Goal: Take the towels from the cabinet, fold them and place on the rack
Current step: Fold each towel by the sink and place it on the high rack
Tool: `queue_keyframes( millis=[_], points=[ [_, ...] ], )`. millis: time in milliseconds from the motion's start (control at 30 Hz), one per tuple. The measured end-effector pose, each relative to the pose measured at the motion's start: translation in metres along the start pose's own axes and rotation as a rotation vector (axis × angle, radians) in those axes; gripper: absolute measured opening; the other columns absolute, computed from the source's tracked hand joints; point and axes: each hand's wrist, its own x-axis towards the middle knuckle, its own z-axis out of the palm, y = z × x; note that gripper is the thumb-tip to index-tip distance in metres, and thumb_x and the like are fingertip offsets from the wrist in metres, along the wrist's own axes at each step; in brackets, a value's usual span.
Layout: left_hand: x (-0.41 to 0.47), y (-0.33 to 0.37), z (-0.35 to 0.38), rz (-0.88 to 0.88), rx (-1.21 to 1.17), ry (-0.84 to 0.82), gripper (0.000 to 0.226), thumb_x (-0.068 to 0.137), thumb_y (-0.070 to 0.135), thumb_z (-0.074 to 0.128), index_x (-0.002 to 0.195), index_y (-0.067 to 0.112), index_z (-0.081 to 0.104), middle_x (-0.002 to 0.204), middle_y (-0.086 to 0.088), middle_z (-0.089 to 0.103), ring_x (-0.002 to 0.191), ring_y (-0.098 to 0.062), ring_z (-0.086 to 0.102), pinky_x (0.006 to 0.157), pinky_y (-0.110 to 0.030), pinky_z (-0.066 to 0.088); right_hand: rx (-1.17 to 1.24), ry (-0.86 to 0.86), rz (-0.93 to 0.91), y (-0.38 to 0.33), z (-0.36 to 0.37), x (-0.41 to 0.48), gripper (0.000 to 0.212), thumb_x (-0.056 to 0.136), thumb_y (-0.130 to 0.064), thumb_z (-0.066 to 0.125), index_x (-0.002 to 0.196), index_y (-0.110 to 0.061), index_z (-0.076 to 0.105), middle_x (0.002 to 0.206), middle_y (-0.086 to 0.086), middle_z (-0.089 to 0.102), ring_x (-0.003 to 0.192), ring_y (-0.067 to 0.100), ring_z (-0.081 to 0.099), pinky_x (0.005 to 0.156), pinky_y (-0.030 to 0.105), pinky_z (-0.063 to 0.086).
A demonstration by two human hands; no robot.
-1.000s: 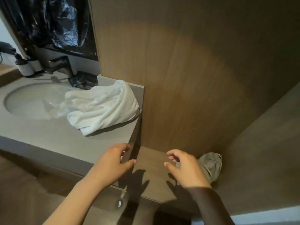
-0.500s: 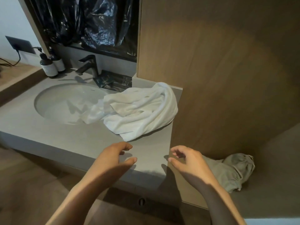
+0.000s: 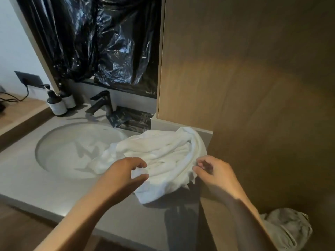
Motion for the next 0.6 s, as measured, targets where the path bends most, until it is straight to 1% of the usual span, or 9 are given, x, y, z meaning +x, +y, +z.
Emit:
queue_keyframes(
  millis=[67,133,200,233,300,367,467,533,600],
  points=[
    [0.018,0.003,-0.005,0.014,0.021,0.040,0.020,0.088,0.039,0.065,0.107,0.036,0.065,0.113,0.019,0.062,0.100,-0.002,0.055,0.090,-0.021,0.047,0.032,0.002,0.037,0.002,-0.001,0.017,0.029,0.092,-0.037,0.064,0.120,-0.029,0.063,0.112,-0.011,0.063,0.098,0.000,0.058,0.079,0.019,0.047],
    [0.032,0.005,-0.004,0.026,0.019,0.043,0.019,0.088,0.036,0.066,0.107,0.034,0.067,0.111,0.017,0.064,0.100,-0.005,0.057,0.090,-0.022,0.048,0.064,0.007,0.079,0.006,0.000,0.030,0.028,0.092,-0.039,0.063,0.119,-0.031,0.062,0.114,-0.010,0.061,0.097,-0.002,0.056,0.072,0.013,0.043],
    [0.043,0.003,-0.001,0.045,0.005,0.030,0.020,0.086,0.032,0.069,0.106,0.029,0.069,0.108,0.014,0.065,0.100,-0.007,0.059,0.090,-0.026,0.048,0.069,0.051,0.095,0.010,0.002,0.037,0.029,0.093,-0.039,0.062,0.119,-0.028,0.063,0.115,-0.008,0.063,0.097,0.000,0.057,0.067,0.010,0.040],
    [0.047,0.001,-0.001,0.048,-0.002,0.023,0.021,0.085,0.032,0.071,0.106,0.028,0.069,0.106,0.013,0.066,0.100,-0.008,0.060,0.089,-0.027,0.049,0.060,0.074,0.103,0.011,0.003,0.040,0.032,0.093,-0.042,0.061,0.121,-0.027,0.062,0.117,-0.007,0.062,0.098,0.003,0.058,0.067,0.009,0.039],
    [0.058,-0.005,-0.001,0.030,-0.003,0.001,0.023,0.085,0.034,0.071,0.107,0.030,0.068,0.106,0.014,0.066,0.100,-0.006,0.060,0.090,-0.027,0.049,0.051,0.108,0.118,0.011,0.007,0.045,0.041,0.092,-0.046,0.058,0.128,-0.026,0.057,0.123,-0.006,0.059,0.104,0.007,0.057,0.073,0.014,0.041],
    [0.072,-0.013,-0.001,0.036,0.005,-0.018,0.024,0.085,0.034,0.071,0.108,0.029,0.067,0.107,0.013,0.065,0.101,-0.006,0.060,0.091,-0.027,0.050,0.075,0.125,0.135,0.010,0.013,0.051,0.049,0.092,-0.048,0.058,0.135,-0.027,0.050,0.131,-0.005,0.054,0.108,0.007,0.053,0.080,0.020,0.042],
    [0.096,-0.021,-0.003,0.083,0.005,-0.052,0.027,0.085,0.033,0.071,0.111,0.027,0.066,0.109,0.011,0.066,0.102,-0.007,0.060,0.091,-0.027,0.049,0.075,0.155,0.186,0.008,0.021,0.062,0.059,0.092,-0.048,0.059,0.144,-0.027,0.041,0.143,-0.003,0.045,0.118,0.010,0.047,0.088,0.023,0.036],
    [0.110,-0.026,-0.006,0.127,0.008,-0.094,0.029,0.085,0.035,0.070,0.113,0.028,0.064,0.112,0.012,0.065,0.103,-0.006,0.060,0.091,-0.027,0.050,0.081,0.165,0.234,0.005,0.024,0.068,0.068,0.090,-0.055,0.057,0.148,-0.027,0.036,0.147,-0.005,0.040,0.127,0.011,0.042,0.093,0.025,0.031],
    [0.123,-0.032,-0.011,0.168,0.015,-0.132,0.031,0.086,0.036,0.069,0.115,0.028,0.064,0.114,0.012,0.064,0.103,-0.005,0.059,0.091,-0.028,0.051,0.110,0.157,0.278,0.002,0.027,0.073,0.072,0.091,-0.058,0.054,0.150,-0.024,0.032,0.150,-0.002,0.038,0.132,0.014,0.039,0.096,0.027,0.031]
  ],
)
